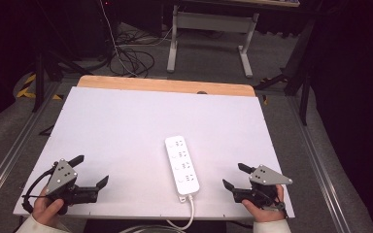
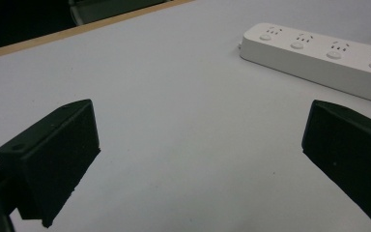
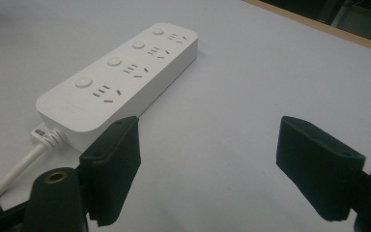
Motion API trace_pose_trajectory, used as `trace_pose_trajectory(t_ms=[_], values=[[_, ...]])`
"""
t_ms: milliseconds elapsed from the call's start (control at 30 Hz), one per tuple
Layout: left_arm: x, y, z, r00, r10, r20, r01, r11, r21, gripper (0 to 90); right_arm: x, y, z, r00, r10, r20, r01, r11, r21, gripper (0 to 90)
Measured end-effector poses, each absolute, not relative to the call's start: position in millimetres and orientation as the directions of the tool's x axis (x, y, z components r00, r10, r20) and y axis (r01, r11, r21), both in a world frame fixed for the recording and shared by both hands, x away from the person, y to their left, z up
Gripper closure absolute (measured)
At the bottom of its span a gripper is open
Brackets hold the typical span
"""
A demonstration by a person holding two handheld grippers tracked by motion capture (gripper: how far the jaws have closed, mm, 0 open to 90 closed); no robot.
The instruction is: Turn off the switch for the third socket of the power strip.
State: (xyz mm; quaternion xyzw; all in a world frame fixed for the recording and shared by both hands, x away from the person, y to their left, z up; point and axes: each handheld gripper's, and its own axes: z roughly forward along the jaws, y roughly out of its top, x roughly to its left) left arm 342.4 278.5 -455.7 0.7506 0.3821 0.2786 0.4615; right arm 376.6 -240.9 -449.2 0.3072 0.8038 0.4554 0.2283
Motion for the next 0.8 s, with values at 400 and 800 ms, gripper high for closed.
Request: trace_pose_trajectory(t_ms=[400,800], values=[[340.5,276.4,-455.5,0.542,0.834,0.104,0.295,-0.304,0.906,0.1,375.4,-238.5,-447.5,-0.708,0.698,-0.103,0.279,0.411,0.868,24.5],[339.6,276.6,-454.4,0.545,0.830,0.117,0.292,-0.319,0.902,0.1,374.4,-234.0,-446.4,-0.721,0.684,-0.105,0.275,0.423,0.863,25.4]])
